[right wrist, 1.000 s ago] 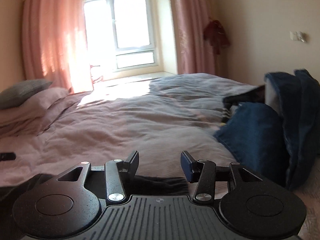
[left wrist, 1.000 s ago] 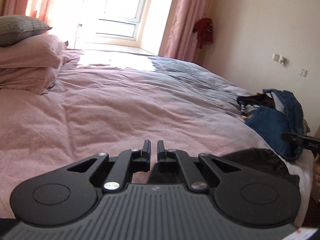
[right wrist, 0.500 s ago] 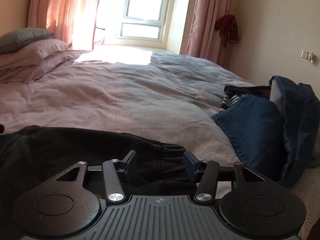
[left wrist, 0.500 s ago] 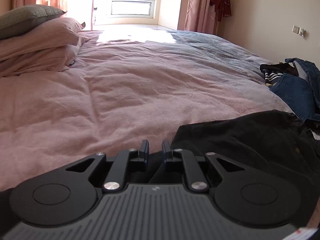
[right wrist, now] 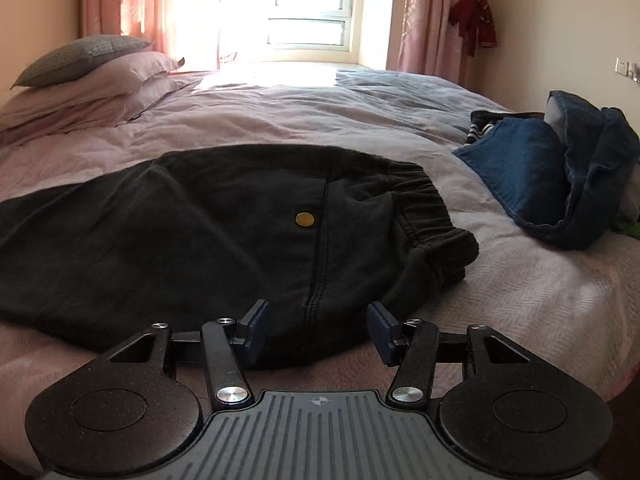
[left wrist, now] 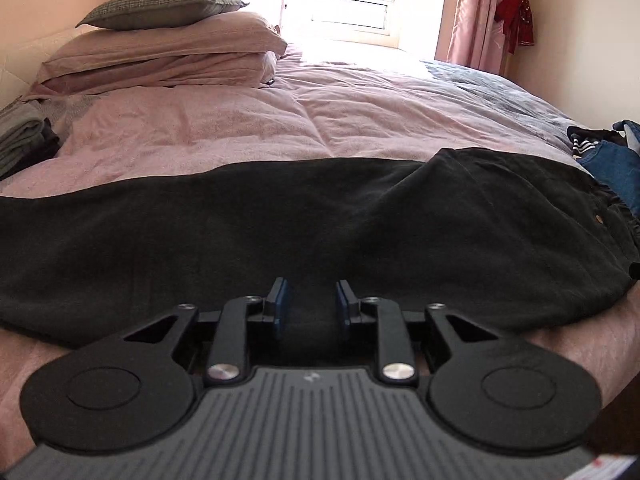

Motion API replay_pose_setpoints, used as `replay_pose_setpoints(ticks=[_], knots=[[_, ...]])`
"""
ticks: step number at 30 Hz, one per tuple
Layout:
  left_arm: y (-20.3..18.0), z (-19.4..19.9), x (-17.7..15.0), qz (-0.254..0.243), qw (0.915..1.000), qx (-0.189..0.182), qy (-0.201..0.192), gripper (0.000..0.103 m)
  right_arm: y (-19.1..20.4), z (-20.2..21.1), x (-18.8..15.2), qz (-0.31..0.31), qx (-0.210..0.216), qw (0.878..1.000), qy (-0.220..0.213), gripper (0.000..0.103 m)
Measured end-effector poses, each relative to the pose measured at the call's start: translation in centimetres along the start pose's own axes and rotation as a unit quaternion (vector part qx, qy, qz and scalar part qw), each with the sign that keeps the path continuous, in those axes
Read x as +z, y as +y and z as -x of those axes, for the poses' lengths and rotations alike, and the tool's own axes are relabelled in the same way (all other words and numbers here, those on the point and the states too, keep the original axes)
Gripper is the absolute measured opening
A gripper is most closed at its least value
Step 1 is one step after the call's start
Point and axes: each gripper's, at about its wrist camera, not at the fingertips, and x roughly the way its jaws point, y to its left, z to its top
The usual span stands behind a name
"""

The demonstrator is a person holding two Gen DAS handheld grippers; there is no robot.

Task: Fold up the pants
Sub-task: 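Lay the folded trousers on the bed and open both grippers, then withdraw both grippers above the lengthwise-folded trousers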

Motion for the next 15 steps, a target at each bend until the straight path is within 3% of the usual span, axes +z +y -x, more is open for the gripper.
replay_pose_setpoints(ticks=[2,7,15], knots=[[-0.3,1.3,0.0,0.000,1.0000,-0.001,0.002,0.046,0.7,1.6,0.2,-0.008,0.005,1.000,-0.007,0.050],[-1.1,4.6,-0.7,0.009,0.9999,0.000,0.014,0.057,2.5,4.8,-1.4,-0.046,0.038,0.998,0.016,0.055],[-1.5,10.0,-2.4,0.013,0.9993,0.016,0.030,0.073,5.9,10.8,-3.0,-0.032,0.059,0.998,0.021,0.060]])
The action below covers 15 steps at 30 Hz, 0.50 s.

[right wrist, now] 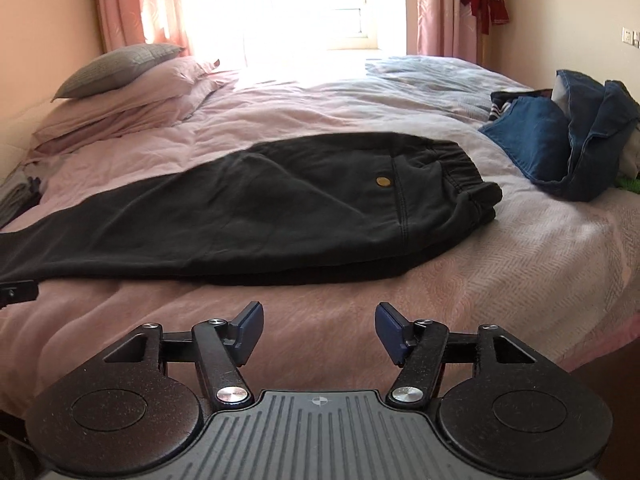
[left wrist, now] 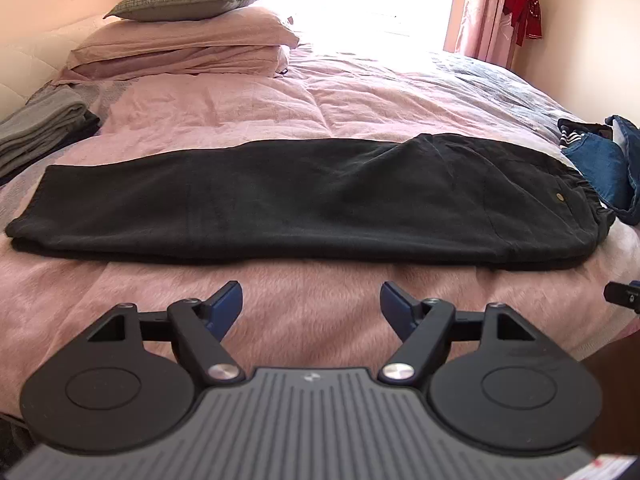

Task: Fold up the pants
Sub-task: 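Withdraw both grippers above the lengthwise-folded trousers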

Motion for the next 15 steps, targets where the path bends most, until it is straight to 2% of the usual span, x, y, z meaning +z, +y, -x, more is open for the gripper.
replay_pose_setpoints(ticks=[5,15], knots=[[0.4,3.6,-1.1,0.001,1.0000,0.000,-0.009,0.078,1.5,3.5,-0.4,0.006,0.009,1.000,-0.023,0.061],[1.8,9.1,-2.5,0.003,0.9986,0.021,-0.049,0.081,2.6,8.3,-1.3,0.001,0.009,0.999,-0.053,0.062]])
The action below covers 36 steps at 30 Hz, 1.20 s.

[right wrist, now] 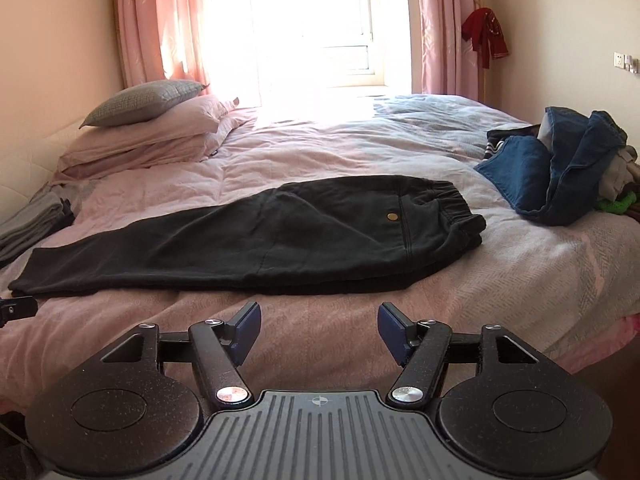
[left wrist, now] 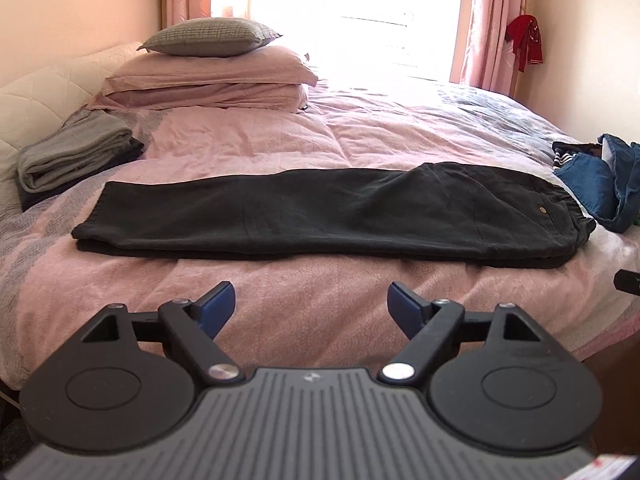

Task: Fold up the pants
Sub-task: 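Withdraw both grippers above the lengthwise-folded trousers, then move the left gripper to the trouser hems while the right gripper approaches the waistband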

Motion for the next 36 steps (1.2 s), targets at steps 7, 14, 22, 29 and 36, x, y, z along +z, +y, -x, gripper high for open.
replay_pose_setpoints(ticks=[7,14,22,29,36], knots=[[0.1,1.1,0.3,0.000,0.9999,0.016,-0.005,0.081,-0.8,0.9,-0.1,-0.011,-0.001,1.000,-0.004,0.062],[-0.4,0.2,0.6,-0.003,0.9996,0.029,0.005,0.082,-1.3,-0.3,0.1,-0.014,0.006,1.000,0.008,0.062],[0.6,-4.8,-0.2,0.030,0.9984,0.018,0.043,0.078,-2.5,-3.5,-0.5,-0.020,0.000,0.999,0.045,0.062],[7.8,-10.1,0.5,0.116,0.9918,0.047,0.028,0.050,-4.6,-6.6,-1.0,-0.036,-0.044,0.995,0.086,0.062],[17.4,-15.2,4.7,0.166,0.9755,0.142,-0.026,0.042,-4.6,-9.8,0.1,-0.041,-0.058,0.993,0.099,0.062]])
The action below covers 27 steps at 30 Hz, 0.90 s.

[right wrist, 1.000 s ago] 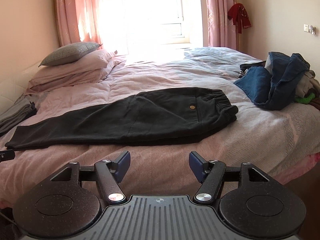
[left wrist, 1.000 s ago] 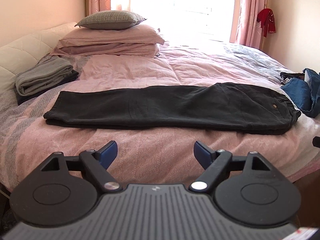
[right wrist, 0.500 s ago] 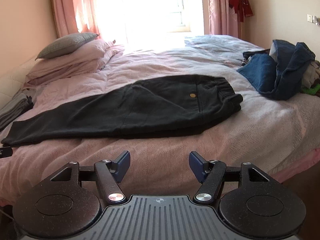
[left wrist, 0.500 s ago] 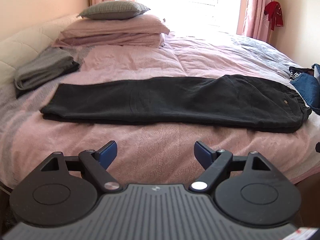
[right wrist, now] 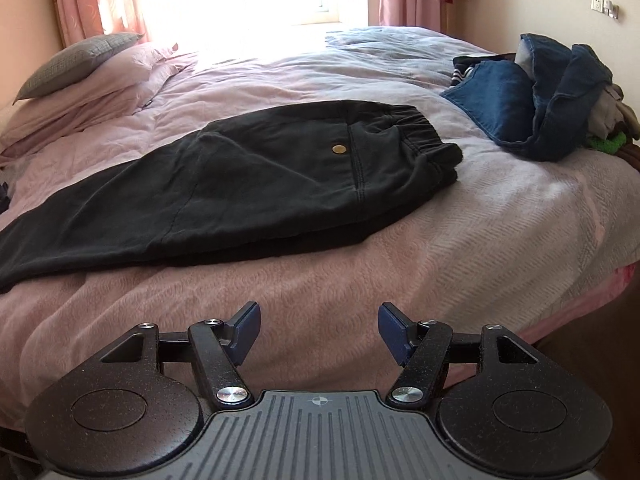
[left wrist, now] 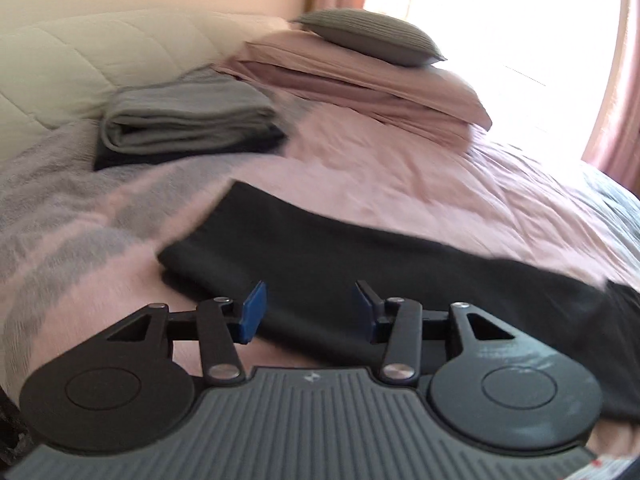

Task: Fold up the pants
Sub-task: 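Move the left gripper to the trouser hems while the right gripper approaches the waistband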

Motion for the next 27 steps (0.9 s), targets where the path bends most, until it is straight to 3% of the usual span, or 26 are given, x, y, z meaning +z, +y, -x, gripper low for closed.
replay_pose_setpoints(ticks=[4,7,8,10,14,20,27], knots=[[2.4,-3.9,0.8,0.002,0.9993,0.037,0.008,0.041,0.9,-1.7,0.6,0.006,0.001,1.000,0.014,0.062],[3.9,-6.6,-0.5,-0.012,0.9971,0.053,0.053,0.042,1.6,-2.8,0.8,0.011,0.004,1.000,0.028,0.062],[4.4,-6.8,-1.2,-0.012,0.9976,0.047,0.049,0.043,1.8,-3.1,0.8,0.012,0.004,0.999,0.032,0.062],[4.8,-6.4,-1.8,-0.015,0.9983,0.042,0.039,0.043,2.1,-3.7,1.0,0.014,0.005,0.999,0.036,0.062],[4.6,-5.4,-1.2,0.003,0.9966,0.062,0.055,0.043,2.5,-4.7,1.4,0.015,0.007,0.999,0.041,0.062],[2.6,-4.3,-1.4,-0.060,0.9917,0.094,0.065,0.040,3.2,-5.5,1.8,0.018,0.015,0.999,0.042,0.062],[2.2,-3.0,-1.1,-0.051,0.9929,0.080,0.071,0.039,3.1,-5.8,1.8,0.015,0.015,0.999,0.042,0.062]])
